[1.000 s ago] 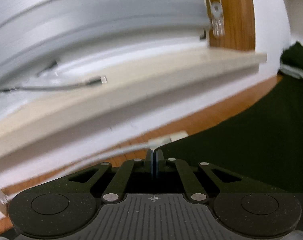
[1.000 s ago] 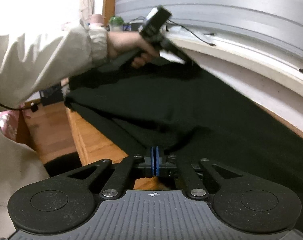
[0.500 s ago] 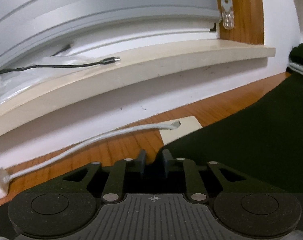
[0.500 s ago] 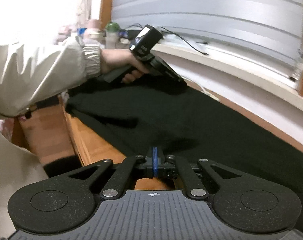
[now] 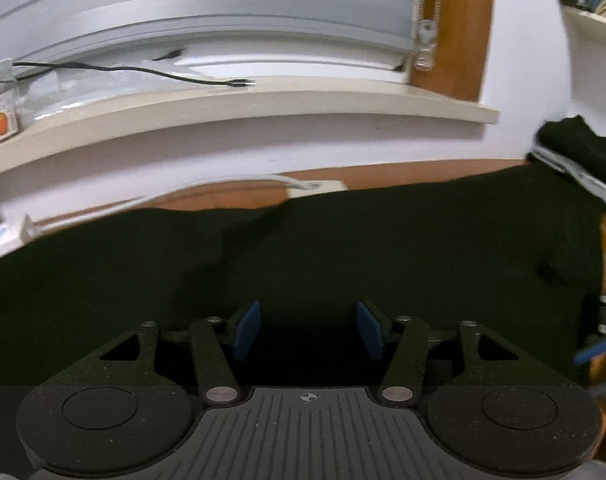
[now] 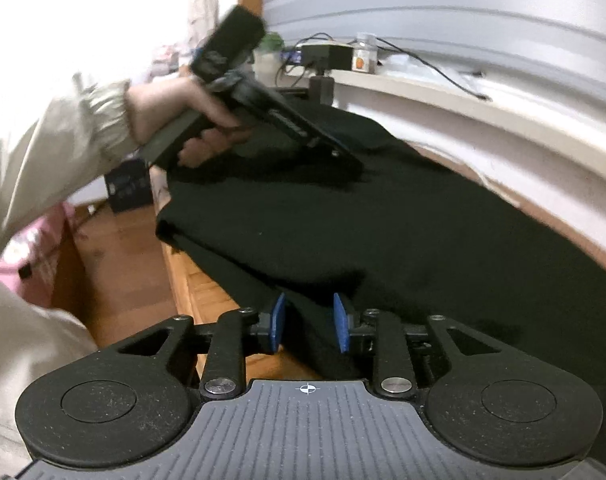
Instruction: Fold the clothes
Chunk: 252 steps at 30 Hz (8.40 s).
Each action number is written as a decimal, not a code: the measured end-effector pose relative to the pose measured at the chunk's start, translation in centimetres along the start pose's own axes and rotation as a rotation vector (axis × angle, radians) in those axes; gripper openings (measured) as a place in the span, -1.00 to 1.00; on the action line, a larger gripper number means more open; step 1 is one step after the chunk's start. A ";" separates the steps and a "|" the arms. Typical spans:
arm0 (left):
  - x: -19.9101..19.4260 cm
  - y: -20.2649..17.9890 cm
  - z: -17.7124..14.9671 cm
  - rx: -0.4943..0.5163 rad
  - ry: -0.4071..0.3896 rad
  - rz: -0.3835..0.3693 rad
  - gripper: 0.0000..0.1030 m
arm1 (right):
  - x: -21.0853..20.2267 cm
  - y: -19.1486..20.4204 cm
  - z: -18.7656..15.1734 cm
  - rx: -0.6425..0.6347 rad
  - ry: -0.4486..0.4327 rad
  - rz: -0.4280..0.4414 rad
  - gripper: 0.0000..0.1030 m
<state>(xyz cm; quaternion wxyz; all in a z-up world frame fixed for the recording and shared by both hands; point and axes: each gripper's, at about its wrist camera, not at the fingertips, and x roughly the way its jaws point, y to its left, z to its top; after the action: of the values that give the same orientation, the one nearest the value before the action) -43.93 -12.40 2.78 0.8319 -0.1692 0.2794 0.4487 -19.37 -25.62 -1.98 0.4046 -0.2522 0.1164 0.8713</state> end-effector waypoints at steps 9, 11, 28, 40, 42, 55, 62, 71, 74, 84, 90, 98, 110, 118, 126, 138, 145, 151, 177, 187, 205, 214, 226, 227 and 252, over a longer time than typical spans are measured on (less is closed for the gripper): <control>0.2 -1.1 0.1 0.063 -0.034 0.079 -0.98 | -0.9 0.6 -0.3 0.001 -0.013 0.000 -0.96; -0.8 -0.1 0.9 0.035 -0.066 0.089 -0.98 | -1.6 1.0 -0.4 -0.001 -0.019 0.013 -0.96; -2.1 2.7 -0.7 -0.049 -0.036 0.101 -0.05 | -1.6 1.7 0.9 -0.065 -0.043 0.018 -0.84; -1.4 3.7 -1.7 -0.073 -0.028 0.070 -0.04 | 2.8 2.4 2.4 -0.118 0.048 0.042 -0.51; -1.4 3.5 -1.7 -0.059 -0.023 0.076 -0.04 | 3.1 2.2 2.5 -0.103 0.052 0.049 -0.54; -1.5 3.1 -1.8 -0.028 -0.013 0.073 -0.01 | -1.7 1.3 1.6 -0.067 -0.016 0.081 -0.94; -5.2 4.7 -3.0 -0.081 -0.035 0.136 -0.01 | -0.3 1.6 1.8 -0.091 -0.037 0.080 -0.80; -16.4 13.8 -7.1 -0.257 -0.144 0.462 0.25 | 0.2 -0.7 1.1 0.001 -0.085 0.013 -0.35; -17.7 16.3 -8.7 -0.314 -0.136 0.506 0.35 | 0.2 -1.5 0.9 0.009 -0.089 -0.023 -0.33; -17.6 21.0 -9.3 -0.387 -0.146 0.508 -0.66 | 1.7 -2.0 0.6 -0.036 -0.039 0.001 -0.26; -18.2 21.1 -8.7 -0.351 -0.101 0.583 -0.38 | 1.0 -1.5 0.8 -0.027 -0.060 0.033 -0.26; -20.2 17.8 -7.7 -0.350 -0.201 0.582 0.20 | 2.5 -0.1 2.1 -0.084 -0.046 0.067 -0.26; -12.3 5.3 -4.1 -0.121 -0.159 0.260 0.34 | 2.9 1.3 3.2 -0.113 -0.017 0.178 -0.95; -7.7 0.4 -4.0 -0.059 -0.106 0.141 0.34 | 1.0 1.0 2.3 -0.084 -0.064 0.133 -0.86; -5.7 -0.3 -4.6 -0.047 -0.040 0.126 0.34 | 3.8 1.7 2.5 -0.119 -0.029 0.125 -0.72; -6.1 0.4 -5.8 -0.051 -0.021 0.110 0.34 | 3.6 1.6 2.6 -0.084 -0.033 0.188 -0.97; -6.0 0.5 -5.9 -0.056 -0.026 0.108 0.35 | 4.7 2.3 2.9 -0.136 -0.032 0.147 -0.60; -5.9 0.4 -6.0 -0.056 -0.028 0.110 0.35 | 6.4 3.0 3.6 -0.134 -0.032 0.149 -0.42; -5.6 -0.4 -4.6 -0.056 -0.010 0.090 0.39 | 0.2 1.5 1.5 -0.041 -0.088 0.108 -0.95; -2.0 -5.2 0.9 0.069 -0.064 -0.025 0.48 | -5.6 -5.0 -2.1 0.104 -0.110 -0.126 -0.93; 3.9 -9.4 1.6 0.062 -0.044 -0.192 0.57 | -13.5 -11.7 -8.3 0.282 -0.108 -0.448 -0.76; 4.2 -9.5 1.2 0.066 -0.024 -0.171 0.63 | -21.1 -19.3 -14.1 0.534 -0.136 -0.739 -0.38; 4.4 -9.6 1.3 0.066 -0.021 -0.152 0.68 | -25.2 -28.7 -18.8 0.939 -0.176 -0.930 -0.19; 4.4 -9.6 1.3 0.067 -0.020 -0.151 0.68 | -25.2 -29.2 -18.9 0.957 -0.180 -0.937 -0.19; 4.6 -9.7 1.5 0.069 -0.004 -0.155 0.92 | -25.2 -29.8 -16.7 0.858 -0.104 -1.152 -0.44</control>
<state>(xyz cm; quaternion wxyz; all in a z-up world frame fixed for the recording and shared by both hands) -33.30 -13.83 1.39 0.8700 -0.1608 0.2792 0.3733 22.90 -29.42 -2.62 0.8683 -0.0506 0.2777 0.4078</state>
